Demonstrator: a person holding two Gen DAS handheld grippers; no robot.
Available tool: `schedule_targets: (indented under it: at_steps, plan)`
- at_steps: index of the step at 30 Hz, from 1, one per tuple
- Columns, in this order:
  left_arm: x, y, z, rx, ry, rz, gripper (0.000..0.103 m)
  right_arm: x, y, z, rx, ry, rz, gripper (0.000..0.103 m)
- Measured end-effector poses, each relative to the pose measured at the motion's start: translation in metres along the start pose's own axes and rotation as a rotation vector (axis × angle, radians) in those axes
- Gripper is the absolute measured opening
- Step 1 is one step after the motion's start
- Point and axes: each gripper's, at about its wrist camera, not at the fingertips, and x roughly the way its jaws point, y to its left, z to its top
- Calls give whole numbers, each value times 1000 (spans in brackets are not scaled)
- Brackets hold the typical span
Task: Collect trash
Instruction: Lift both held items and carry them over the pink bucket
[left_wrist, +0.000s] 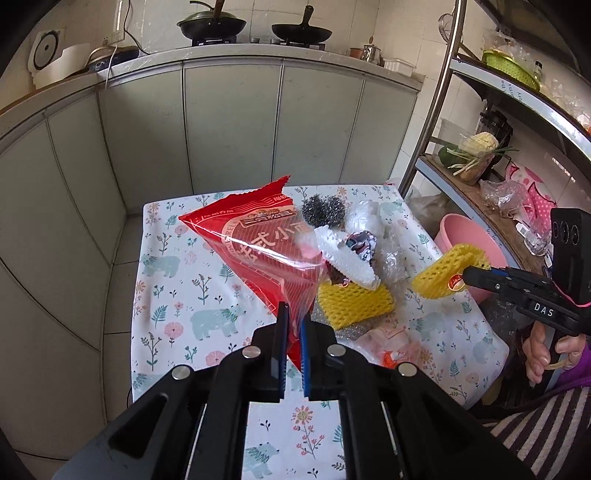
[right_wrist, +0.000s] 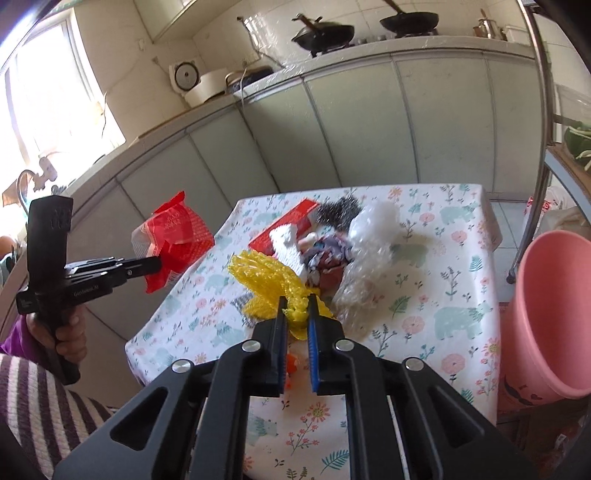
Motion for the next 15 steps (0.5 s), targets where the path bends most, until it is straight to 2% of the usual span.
schedule_targets:
  at_steps: [6, 15]
  plan:
    - [11, -27, 28, 51, -36, -62, 5, -25, -24, 7, 70, -73, -82, 10]
    - [42, -95, 68, 172, -50, -197, 5, -76, -77, 4, 187, -172, -299, 10]
